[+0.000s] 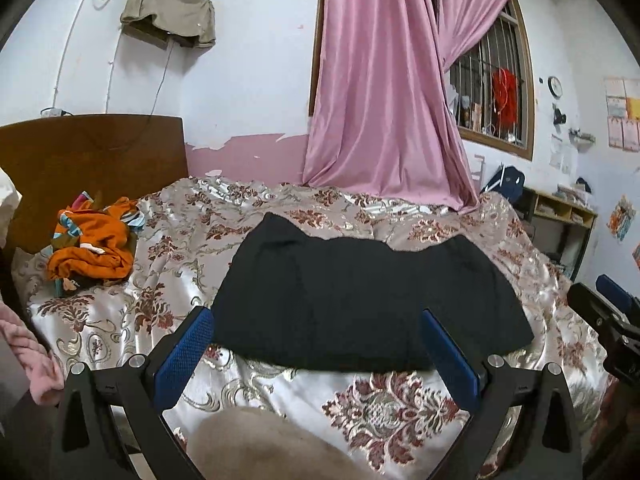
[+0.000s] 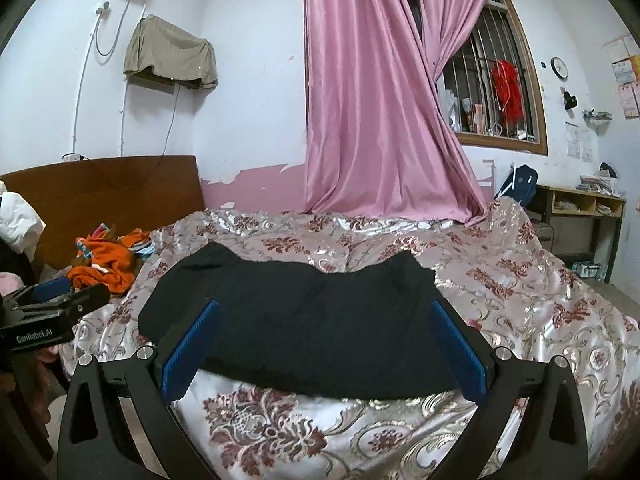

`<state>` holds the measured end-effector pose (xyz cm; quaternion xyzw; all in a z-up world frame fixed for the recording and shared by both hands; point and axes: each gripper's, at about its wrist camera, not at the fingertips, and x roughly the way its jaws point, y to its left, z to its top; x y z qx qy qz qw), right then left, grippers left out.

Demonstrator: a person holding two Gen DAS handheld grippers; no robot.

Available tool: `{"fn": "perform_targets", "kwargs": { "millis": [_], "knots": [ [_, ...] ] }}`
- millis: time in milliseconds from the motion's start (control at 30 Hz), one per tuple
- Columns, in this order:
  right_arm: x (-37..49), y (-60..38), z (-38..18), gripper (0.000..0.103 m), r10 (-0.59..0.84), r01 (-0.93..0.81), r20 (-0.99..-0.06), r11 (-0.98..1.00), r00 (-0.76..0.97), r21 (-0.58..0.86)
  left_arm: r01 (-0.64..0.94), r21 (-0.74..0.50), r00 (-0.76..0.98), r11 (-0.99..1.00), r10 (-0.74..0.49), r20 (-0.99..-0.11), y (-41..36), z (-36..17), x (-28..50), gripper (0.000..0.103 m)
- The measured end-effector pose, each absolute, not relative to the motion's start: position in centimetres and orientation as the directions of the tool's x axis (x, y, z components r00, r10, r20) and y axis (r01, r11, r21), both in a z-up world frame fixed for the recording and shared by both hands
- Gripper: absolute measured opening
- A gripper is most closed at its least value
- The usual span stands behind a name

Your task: Fold large clothes

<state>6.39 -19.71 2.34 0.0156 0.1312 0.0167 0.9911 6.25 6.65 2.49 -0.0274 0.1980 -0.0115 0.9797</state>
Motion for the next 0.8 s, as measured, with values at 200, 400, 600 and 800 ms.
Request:
{"fn": "perform_targets", "kwargs": {
  "millis": [200,400,600,800],
  "knots": [
    [6.1,-19.0,0.7,0.101,0.05,-0.044,-0.303,0.999,0.952,0.025,0.033,-0.074,0.905,0.997,-0.061,-0.42,6.2,1.0,6.0,0.103],
    [6.2,-19.3,-0.3,0.101,0.051,-0.044,-0.325,0.999,0.944,0.031,0.039,-0.06,0.903,0.997,-0.061,-0.425,5.9,0.2,5.8,0.103],
    [6.8,-19.4,-1.1,0.101,0.047,-0.036,-0.355,0.999,0.934,0.037,0.029,-0.06,0.899,0.998,-0.053,-0.434,6.0,-0.2,5.7,0.103],
    [7.1,-19.1,-1.6,0.101,0.045,-0.035,-0.374,0.999,0.926,0.033,0.017,-0.07,0.896,0.997,-0.047,-0.442,6.5,-0.7,5.9,0.103]
  ]
}}
